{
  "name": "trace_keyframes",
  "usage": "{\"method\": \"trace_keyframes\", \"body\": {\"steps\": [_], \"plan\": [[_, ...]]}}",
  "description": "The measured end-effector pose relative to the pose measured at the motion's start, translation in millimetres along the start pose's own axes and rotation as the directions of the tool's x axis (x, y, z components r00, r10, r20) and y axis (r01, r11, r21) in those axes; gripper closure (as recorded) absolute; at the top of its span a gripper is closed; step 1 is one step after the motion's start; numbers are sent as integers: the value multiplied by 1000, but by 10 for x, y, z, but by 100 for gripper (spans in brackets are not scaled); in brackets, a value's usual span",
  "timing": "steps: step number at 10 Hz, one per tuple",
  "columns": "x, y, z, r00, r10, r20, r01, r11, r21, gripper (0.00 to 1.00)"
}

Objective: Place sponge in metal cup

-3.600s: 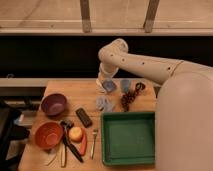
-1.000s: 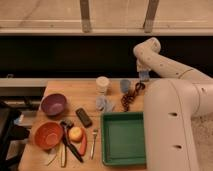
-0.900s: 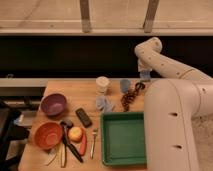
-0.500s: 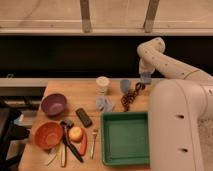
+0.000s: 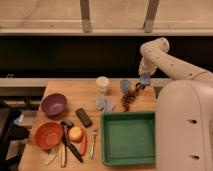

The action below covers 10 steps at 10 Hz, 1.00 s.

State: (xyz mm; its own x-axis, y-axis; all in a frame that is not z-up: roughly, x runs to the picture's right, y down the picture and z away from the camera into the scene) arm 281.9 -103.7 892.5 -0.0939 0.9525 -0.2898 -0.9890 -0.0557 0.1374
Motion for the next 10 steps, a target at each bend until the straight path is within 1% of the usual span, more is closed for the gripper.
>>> {"method": "trace_keyframes", "body": {"steps": [3, 5, 8, 10], "plan": [[12, 83, -42, 1000, -18, 0, 18, 1000, -24, 87], [45, 81, -26, 1000, -21, -9, 21, 999, -26, 87], [125, 141, 109, 998, -38, -42, 37, 999, -17, 87], [247, 159, 286, 996, -42, -80, 41, 999, -13, 87]]}}
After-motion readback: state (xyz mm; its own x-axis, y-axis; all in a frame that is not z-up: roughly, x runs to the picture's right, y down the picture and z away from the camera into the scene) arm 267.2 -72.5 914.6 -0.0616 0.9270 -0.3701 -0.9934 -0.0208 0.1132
